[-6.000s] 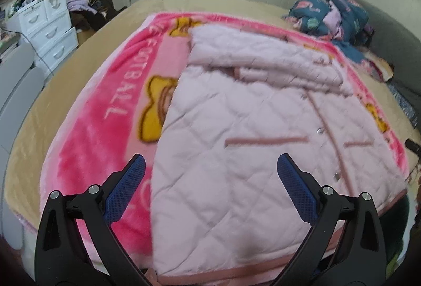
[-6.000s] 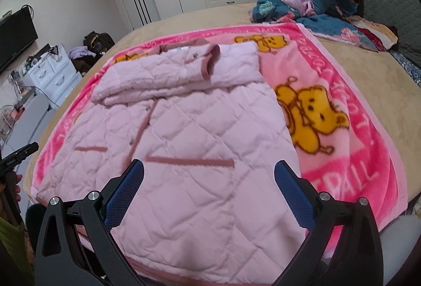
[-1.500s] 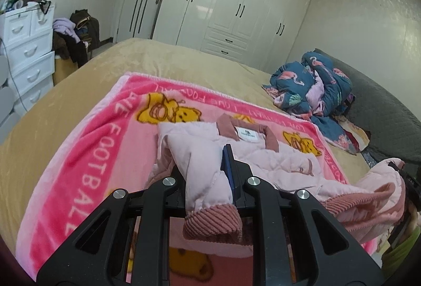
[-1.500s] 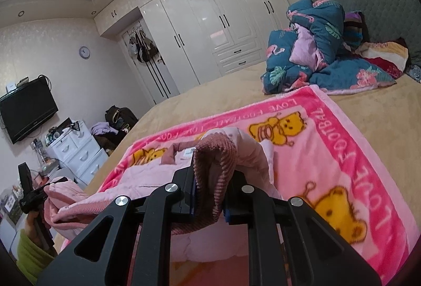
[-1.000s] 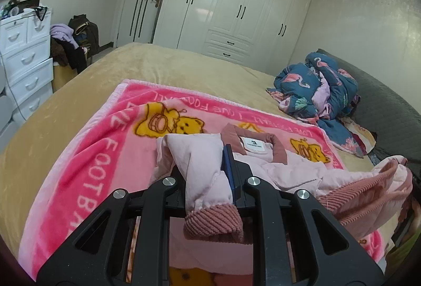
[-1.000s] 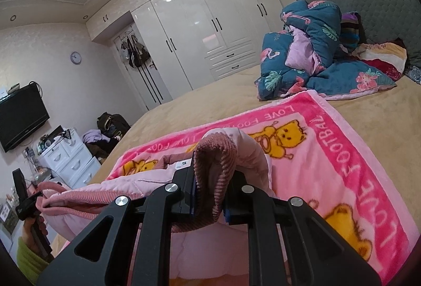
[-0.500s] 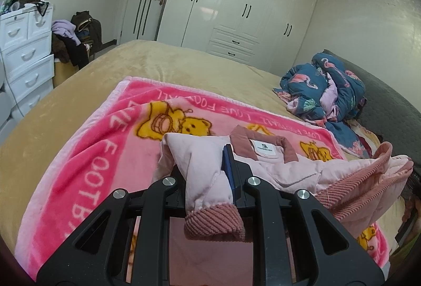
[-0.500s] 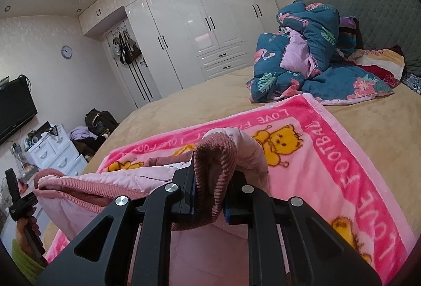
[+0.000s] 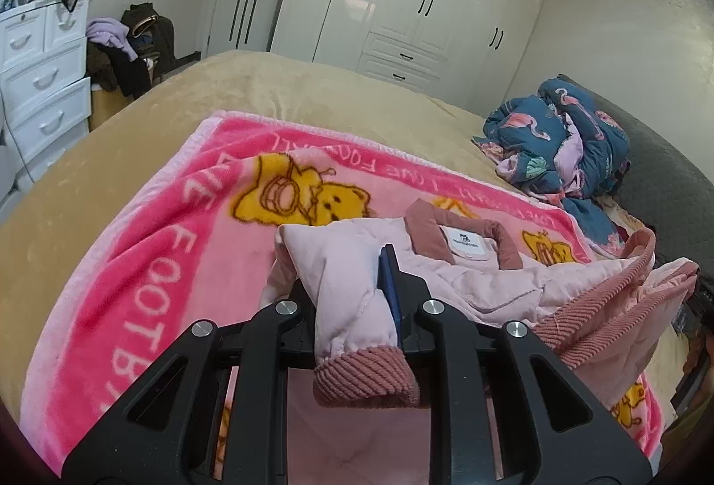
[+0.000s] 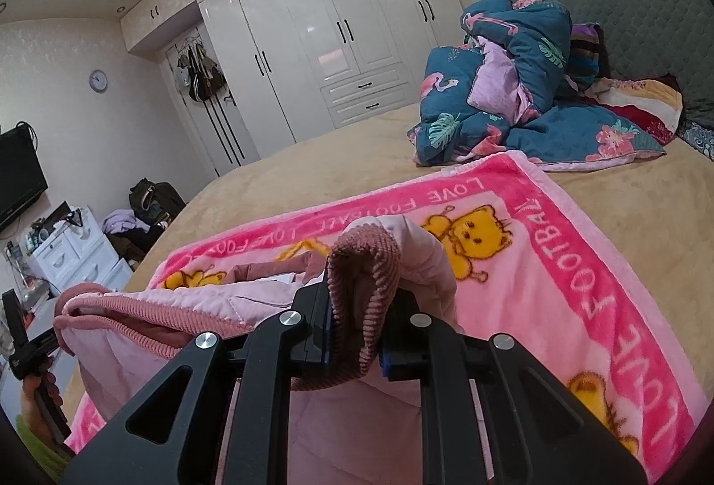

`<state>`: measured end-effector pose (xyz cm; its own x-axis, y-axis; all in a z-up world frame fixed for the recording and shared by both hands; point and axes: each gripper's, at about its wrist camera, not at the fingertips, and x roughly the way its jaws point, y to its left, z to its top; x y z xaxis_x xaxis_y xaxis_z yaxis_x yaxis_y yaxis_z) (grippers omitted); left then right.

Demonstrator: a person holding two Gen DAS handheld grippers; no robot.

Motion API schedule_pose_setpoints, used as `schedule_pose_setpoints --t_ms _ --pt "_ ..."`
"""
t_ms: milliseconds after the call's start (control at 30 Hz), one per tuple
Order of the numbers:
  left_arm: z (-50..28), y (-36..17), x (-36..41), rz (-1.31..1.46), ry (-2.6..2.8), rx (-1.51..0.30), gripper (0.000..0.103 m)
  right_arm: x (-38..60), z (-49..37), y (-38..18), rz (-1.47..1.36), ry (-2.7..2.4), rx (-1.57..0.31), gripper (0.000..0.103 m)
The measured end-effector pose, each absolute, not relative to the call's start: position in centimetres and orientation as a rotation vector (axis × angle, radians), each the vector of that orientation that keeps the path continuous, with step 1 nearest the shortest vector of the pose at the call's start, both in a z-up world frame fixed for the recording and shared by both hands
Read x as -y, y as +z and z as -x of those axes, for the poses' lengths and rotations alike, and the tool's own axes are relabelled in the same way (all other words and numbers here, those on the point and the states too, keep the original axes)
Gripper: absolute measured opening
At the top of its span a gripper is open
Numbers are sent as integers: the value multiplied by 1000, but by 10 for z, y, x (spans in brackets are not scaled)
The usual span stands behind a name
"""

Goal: Fold large clothes

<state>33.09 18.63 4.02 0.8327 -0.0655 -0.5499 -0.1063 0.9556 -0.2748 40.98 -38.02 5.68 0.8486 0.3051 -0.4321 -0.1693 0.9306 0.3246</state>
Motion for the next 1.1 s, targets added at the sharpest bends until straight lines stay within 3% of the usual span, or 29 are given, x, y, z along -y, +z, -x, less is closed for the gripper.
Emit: schedule_pose_setpoints --t_ms 733,900,1000,1033,1067,1100 --pt "-369 0 -194 346 30 -657 15 359 -486 12 -194 186 -663 14" --pt "-370 -2 -194 350 28 -661 15 359 -500 1 -272 190 -708 20" --pt "-371 -4 -194 350 28 -660 16 366 -504 -1 -380 241 -722 33" --pt "-370 -4 -194 351 29 -660 16 370 -503 -2 -415 258 -723 43" --pt "-370 -4 -193 349 30 -659 16 373 -502 -2 -462 295 -718 71" --pt "-371 -4 -193 345 30 -659 16 375 -497 0 -498 316 -708 85"
